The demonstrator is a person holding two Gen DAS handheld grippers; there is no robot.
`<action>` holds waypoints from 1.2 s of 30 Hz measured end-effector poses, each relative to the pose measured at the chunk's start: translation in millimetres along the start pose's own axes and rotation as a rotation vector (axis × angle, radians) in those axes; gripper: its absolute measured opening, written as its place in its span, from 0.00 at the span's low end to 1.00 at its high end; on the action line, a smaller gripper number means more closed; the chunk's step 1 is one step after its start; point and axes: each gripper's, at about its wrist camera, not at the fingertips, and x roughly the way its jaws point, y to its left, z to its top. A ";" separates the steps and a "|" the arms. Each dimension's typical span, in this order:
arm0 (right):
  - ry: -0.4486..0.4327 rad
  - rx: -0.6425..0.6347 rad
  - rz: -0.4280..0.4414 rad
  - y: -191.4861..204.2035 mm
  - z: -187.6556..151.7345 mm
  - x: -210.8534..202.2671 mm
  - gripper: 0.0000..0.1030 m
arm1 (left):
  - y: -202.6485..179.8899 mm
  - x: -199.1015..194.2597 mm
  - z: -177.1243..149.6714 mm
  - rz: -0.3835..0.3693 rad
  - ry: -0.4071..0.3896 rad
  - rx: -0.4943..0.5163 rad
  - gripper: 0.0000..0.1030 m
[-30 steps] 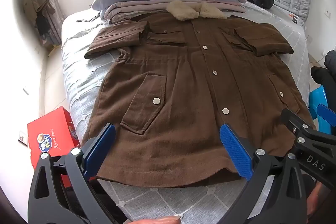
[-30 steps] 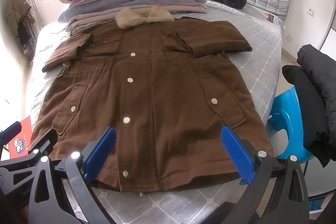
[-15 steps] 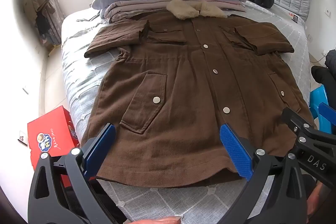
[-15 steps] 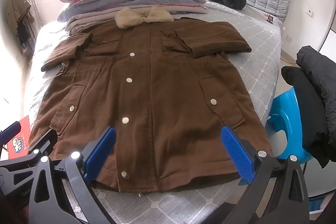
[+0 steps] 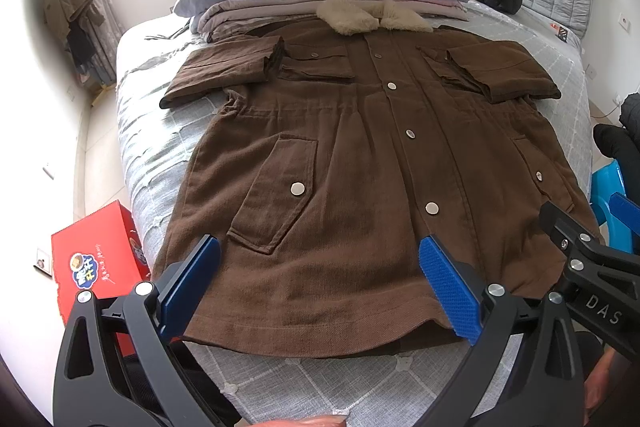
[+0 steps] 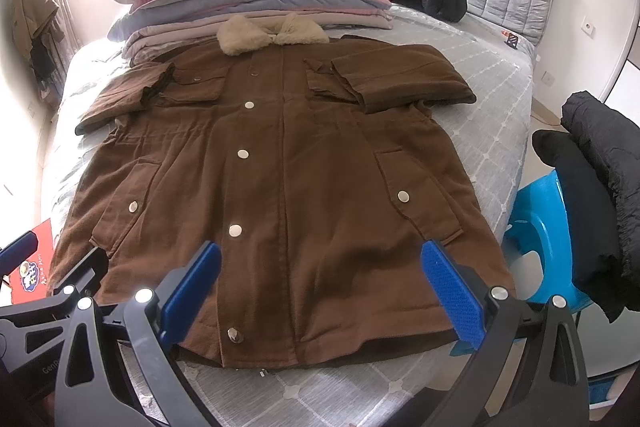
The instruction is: Fold large clothes
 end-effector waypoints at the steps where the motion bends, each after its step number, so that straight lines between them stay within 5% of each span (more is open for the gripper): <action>1: -0.001 -0.001 -0.001 -0.3 -0.1 -0.1 0.94 | 0.1 0.0 0.0 0.000 0.001 0.000 0.93; 36: -0.042 -0.017 -0.021 2.5 2.1 -2.7 0.94 | -2.7 8.9 -6.5 0.000 -0.006 0.004 0.93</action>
